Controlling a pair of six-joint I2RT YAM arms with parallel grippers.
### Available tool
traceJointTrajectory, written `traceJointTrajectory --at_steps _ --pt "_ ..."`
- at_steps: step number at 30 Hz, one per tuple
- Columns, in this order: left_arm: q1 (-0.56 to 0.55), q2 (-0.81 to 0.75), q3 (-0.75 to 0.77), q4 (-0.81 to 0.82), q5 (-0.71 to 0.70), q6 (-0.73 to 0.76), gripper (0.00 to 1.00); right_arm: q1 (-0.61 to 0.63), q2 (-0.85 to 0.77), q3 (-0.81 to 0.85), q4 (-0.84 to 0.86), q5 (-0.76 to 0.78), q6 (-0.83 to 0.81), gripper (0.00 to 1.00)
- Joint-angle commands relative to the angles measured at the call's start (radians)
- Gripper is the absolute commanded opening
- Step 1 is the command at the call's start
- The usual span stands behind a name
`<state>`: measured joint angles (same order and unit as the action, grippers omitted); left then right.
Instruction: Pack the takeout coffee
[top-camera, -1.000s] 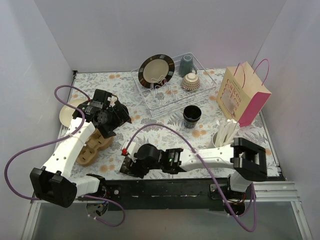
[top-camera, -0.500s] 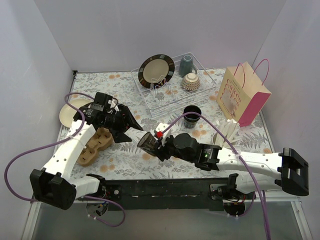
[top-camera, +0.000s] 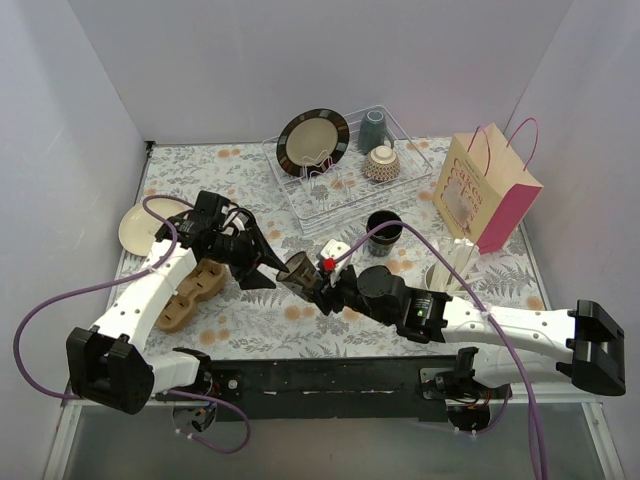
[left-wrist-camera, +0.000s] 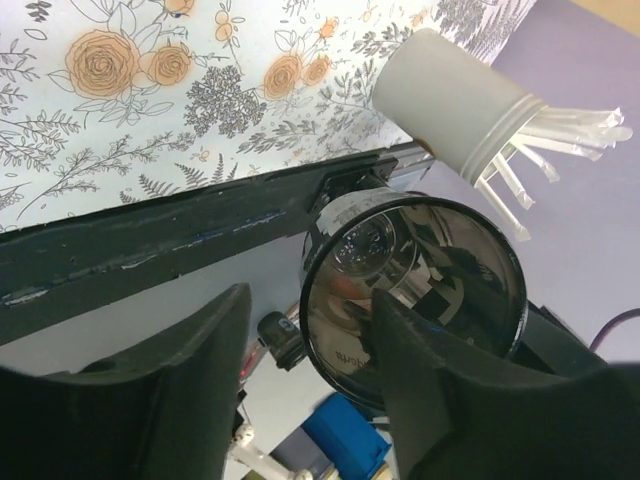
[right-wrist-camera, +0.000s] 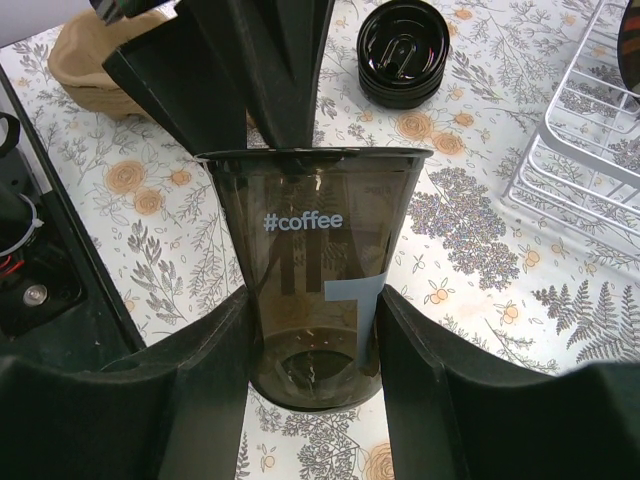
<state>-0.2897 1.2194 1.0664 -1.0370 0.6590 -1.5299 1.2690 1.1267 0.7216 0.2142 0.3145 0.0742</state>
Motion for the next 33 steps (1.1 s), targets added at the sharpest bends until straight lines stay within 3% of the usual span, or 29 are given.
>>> traceJointTrajectory --at_steps 1,5,7,8,9,12,15,18,25,33 --pt "0.004 -0.026 -0.04 0.069 0.091 -0.035 0.44 -0.003 -0.013 0.013 0.074 0.002 -0.014 0.49" --pt "0.003 -0.047 -0.078 0.135 0.105 -0.064 0.24 -0.002 -0.002 0.024 0.065 -0.009 -0.019 0.49" --pt "0.003 -0.044 -0.098 0.178 0.139 -0.082 0.07 -0.003 0.001 0.032 0.053 -0.015 -0.017 0.5" --pt "0.003 -0.046 -0.103 0.19 0.143 -0.088 0.02 -0.002 0.002 0.035 0.048 -0.014 -0.016 0.51" --pt "0.003 -0.047 -0.103 0.202 0.139 -0.095 0.0 -0.002 0.005 0.047 0.027 -0.002 -0.014 0.59" --pt "0.003 -0.04 -0.089 0.227 0.102 -0.081 0.0 -0.002 -0.002 0.085 -0.092 0.032 0.005 0.77" --pt "-0.012 -0.011 -0.024 0.247 -0.027 -0.017 0.0 -0.003 -0.03 0.168 -0.284 0.054 0.067 0.83" --pt "-0.069 0.034 0.039 0.305 -0.157 0.02 0.0 -0.002 -0.082 0.242 -0.422 0.07 0.15 0.99" --pt "-0.221 0.121 0.064 0.471 -0.423 0.02 0.0 -0.002 -0.214 0.325 -0.627 0.179 0.254 0.99" --pt "-0.364 0.227 0.133 0.397 -0.738 0.025 0.0 -0.005 -0.225 0.409 -0.746 0.351 0.257 0.98"
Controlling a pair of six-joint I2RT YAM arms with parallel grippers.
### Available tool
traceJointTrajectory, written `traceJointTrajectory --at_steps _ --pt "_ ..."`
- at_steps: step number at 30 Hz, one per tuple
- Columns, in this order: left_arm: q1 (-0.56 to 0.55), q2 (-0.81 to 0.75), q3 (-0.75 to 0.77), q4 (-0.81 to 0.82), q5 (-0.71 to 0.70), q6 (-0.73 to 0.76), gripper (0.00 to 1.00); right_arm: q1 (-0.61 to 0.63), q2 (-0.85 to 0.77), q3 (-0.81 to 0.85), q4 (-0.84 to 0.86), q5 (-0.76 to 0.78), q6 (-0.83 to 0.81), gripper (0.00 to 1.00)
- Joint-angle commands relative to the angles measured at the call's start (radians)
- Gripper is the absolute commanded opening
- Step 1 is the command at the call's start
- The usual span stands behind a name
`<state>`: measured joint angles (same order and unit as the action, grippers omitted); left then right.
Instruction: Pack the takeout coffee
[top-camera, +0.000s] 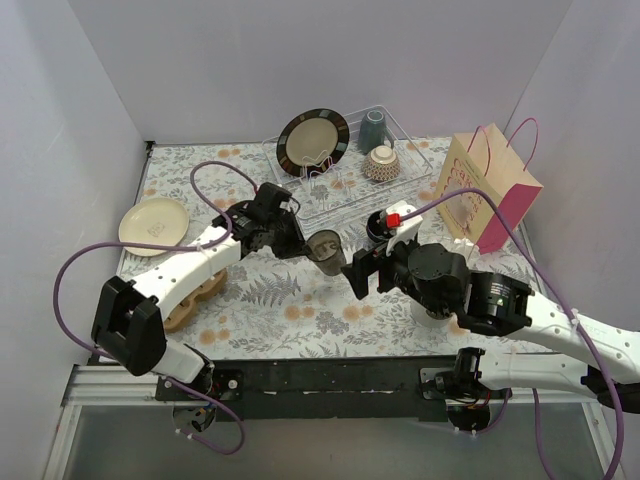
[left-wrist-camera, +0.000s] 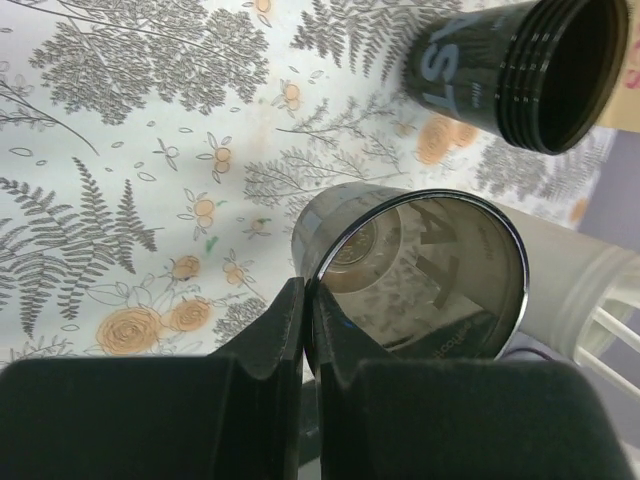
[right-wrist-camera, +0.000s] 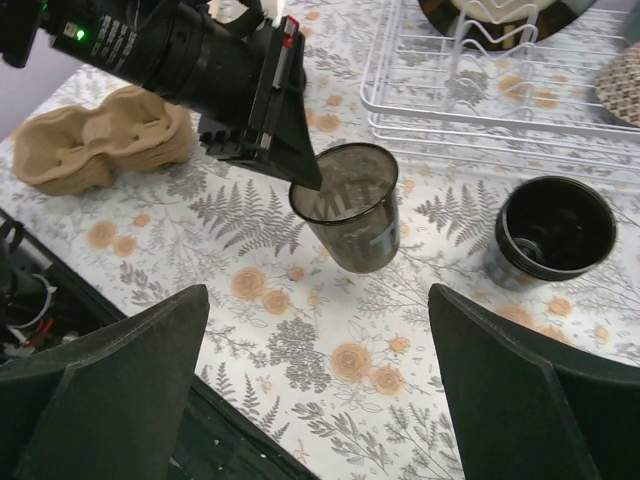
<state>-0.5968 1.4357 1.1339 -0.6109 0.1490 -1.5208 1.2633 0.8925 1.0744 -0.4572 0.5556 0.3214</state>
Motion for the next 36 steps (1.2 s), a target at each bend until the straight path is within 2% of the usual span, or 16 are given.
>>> traceJointTrajectory --at_steps 1,6,12,19,20,29,32,33,36 --pt "-0.079 0.012 0.066 -0.039 -0.247 0.014 0.0 0.001 0.013 0.059 -0.08 0.113 0.004 0.98" --pt "-0.116 0.023 0.04 -0.035 -0.308 0.005 0.0 0.002 0.01 0.05 -0.095 0.136 0.007 0.98" --pt "-0.144 0.066 0.084 -0.193 -0.448 -0.024 0.0 0.001 -0.004 0.013 -0.06 0.135 0.008 0.98" --pt "-0.149 0.019 0.0 -0.151 -0.434 -0.039 0.0 0.001 0.019 0.024 -0.055 0.138 -0.018 0.98" --pt "-0.149 0.012 -0.005 -0.151 -0.433 -0.047 0.1 0.001 0.023 0.027 -0.055 0.141 -0.021 0.98" --pt "-0.149 -0.024 0.003 -0.199 -0.431 -0.059 0.34 0.001 0.037 0.041 -0.052 0.152 -0.018 0.98" --pt "-0.149 -0.023 0.09 -0.277 -0.451 -0.064 0.46 -0.001 0.043 0.048 -0.049 0.153 -0.019 0.98" --pt "-0.147 -0.021 0.16 -0.295 -0.462 -0.058 0.5 0.001 0.045 0.058 -0.051 0.15 -0.019 0.98" --pt "-0.112 -0.003 0.248 -0.345 -0.49 -0.044 0.52 0.001 0.052 0.064 -0.047 0.136 -0.015 0.98"
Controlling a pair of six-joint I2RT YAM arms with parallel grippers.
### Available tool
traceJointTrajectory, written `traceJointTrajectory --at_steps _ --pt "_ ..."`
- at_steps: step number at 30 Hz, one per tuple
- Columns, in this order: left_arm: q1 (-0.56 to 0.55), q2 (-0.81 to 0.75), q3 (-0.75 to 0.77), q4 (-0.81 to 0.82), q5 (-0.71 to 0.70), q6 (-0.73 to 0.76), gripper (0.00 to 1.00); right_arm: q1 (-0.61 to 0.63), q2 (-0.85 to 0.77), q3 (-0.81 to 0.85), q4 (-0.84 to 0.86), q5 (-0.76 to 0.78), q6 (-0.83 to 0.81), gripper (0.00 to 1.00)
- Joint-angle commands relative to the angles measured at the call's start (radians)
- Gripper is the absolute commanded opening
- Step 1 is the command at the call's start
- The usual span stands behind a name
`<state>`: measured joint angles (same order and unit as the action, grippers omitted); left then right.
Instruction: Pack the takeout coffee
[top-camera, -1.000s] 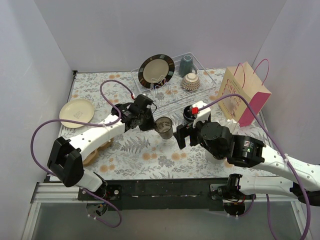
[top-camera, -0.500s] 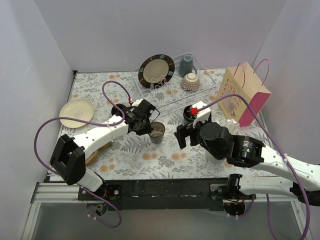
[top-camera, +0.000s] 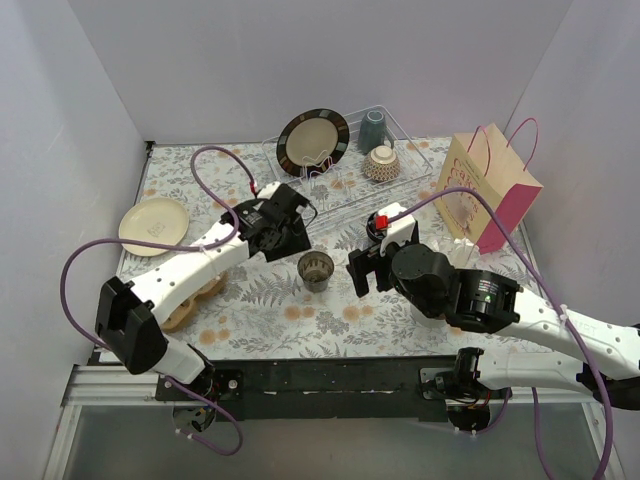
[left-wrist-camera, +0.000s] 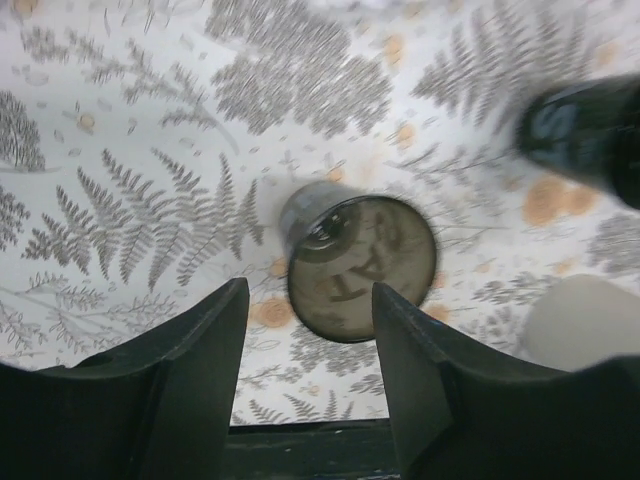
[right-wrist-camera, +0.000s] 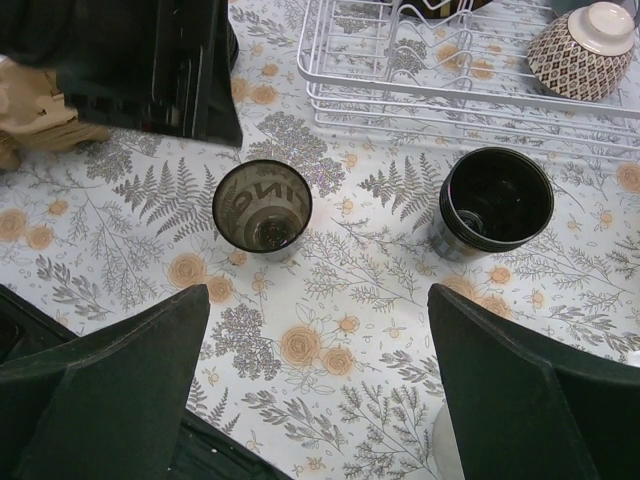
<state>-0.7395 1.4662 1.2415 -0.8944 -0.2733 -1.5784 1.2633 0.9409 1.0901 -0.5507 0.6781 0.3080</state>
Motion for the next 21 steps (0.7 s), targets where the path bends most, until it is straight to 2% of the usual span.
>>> traceJointTrajectory --at_steps 1,4,5,6,9,15,21 --pt "0.044 -0.032 0.157 -0.052 -0.067 0.053 0.53 0.001 0.009 0.05 0.049 0.009 -0.001 0.98" --pt "0.133 -0.044 0.122 -0.008 -0.113 0.104 0.55 -0.001 0.03 0.066 0.038 -0.02 0.009 0.97" --pt "0.181 -0.053 0.089 0.026 -0.08 0.115 0.54 -0.001 0.036 0.071 0.038 -0.047 0.002 0.96" --pt "0.287 -0.056 0.07 0.043 -0.055 0.124 0.54 -0.001 0.042 0.079 0.038 -0.058 -0.004 0.95" --pt "0.447 -0.073 0.029 0.104 -0.012 0.173 0.53 -0.001 0.059 0.099 0.034 -0.068 -0.018 0.95" --pt "0.575 -0.015 -0.016 0.209 0.028 0.239 0.53 -0.001 0.045 0.083 0.055 -0.058 -0.067 0.95" --pt "0.614 0.051 -0.031 0.232 0.048 0.264 0.52 -0.002 0.041 0.067 0.046 -0.068 -0.06 0.95"
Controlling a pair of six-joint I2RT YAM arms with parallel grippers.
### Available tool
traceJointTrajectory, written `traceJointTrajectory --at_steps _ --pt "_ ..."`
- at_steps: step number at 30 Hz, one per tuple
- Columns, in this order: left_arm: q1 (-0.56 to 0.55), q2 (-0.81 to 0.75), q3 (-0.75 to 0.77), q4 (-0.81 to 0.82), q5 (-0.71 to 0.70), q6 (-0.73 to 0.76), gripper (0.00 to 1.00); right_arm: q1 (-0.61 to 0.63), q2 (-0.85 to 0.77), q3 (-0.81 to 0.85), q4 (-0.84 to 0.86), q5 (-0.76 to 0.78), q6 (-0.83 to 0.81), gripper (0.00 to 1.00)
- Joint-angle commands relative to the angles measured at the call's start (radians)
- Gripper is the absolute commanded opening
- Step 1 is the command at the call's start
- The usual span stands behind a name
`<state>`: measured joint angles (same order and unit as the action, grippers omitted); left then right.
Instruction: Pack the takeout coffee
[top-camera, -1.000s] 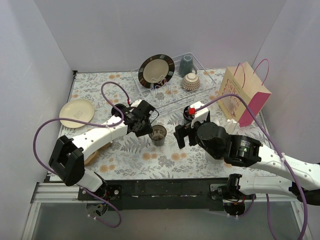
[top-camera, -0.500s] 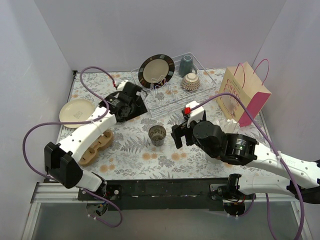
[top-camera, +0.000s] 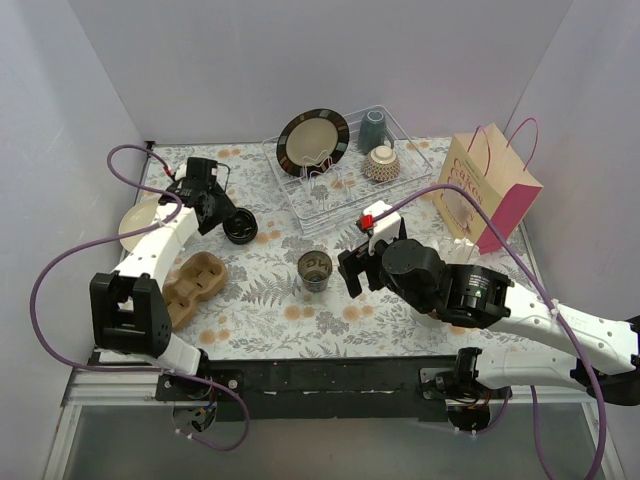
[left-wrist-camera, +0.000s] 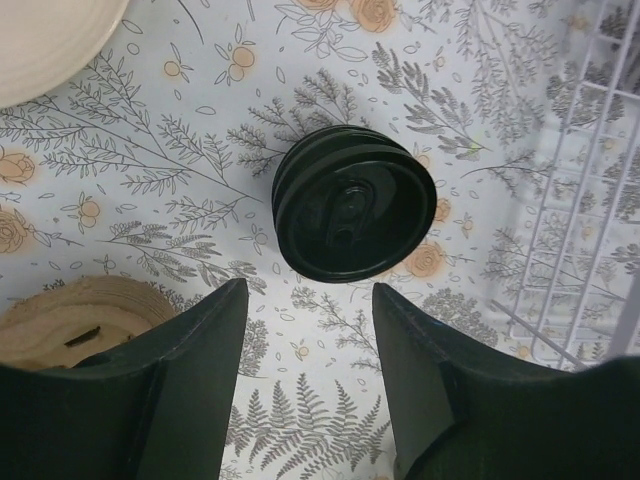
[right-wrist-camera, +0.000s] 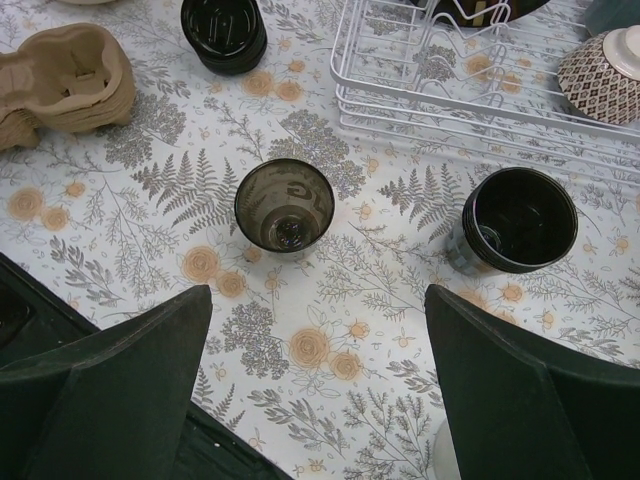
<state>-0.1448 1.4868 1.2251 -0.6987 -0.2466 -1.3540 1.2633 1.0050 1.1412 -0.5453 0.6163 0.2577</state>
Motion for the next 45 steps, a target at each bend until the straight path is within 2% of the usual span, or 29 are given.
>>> traceJointTrajectory --at_steps 1,4,7,11,20,21,26,30,34,42,45 --pt "0.022 0.053 -0.016 0.039 0.029 0.042 0.51 -0.002 -0.026 0.011 0.042 -0.004 -0.008 0.95" --pt "0.027 0.099 -0.016 0.059 0.053 0.055 0.49 -0.004 -0.032 0.005 0.045 -0.003 -0.002 0.95" --pt "0.028 0.145 -0.003 0.053 0.038 0.055 0.43 -0.004 -0.034 0.011 0.045 -0.003 -0.009 0.95" --pt "0.03 0.176 0.001 0.054 0.014 0.061 0.4 -0.005 -0.031 0.019 0.036 -0.003 -0.015 0.94" --pt "0.031 0.176 -0.041 0.09 0.009 0.062 0.35 -0.007 -0.051 0.008 0.025 0.008 -0.015 0.94" --pt "0.031 0.182 -0.045 0.091 0.015 0.064 0.3 -0.007 -0.051 0.006 0.025 0.008 -0.014 0.94" --pt "0.031 0.19 -0.036 0.084 0.01 0.07 0.2 -0.007 -0.051 0.002 0.035 0.011 -0.009 0.94" --pt "0.031 0.175 -0.012 0.068 0.013 0.081 0.2 -0.005 -0.048 -0.008 0.041 0.014 -0.008 0.94" --pt "0.031 0.167 0.007 0.053 0.013 0.093 0.11 -0.007 -0.045 -0.009 0.053 0.013 -0.005 0.94" --pt "0.031 0.13 0.074 0.004 0.049 0.084 0.08 -0.005 -0.014 0.006 0.073 0.01 -0.041 0.95" --pt "0.031 0.116 0.1 -0.027 0.11 0.073 0.07 -0.007 -0.008 0.003 0.125 -0.012 -0.119 0.95"
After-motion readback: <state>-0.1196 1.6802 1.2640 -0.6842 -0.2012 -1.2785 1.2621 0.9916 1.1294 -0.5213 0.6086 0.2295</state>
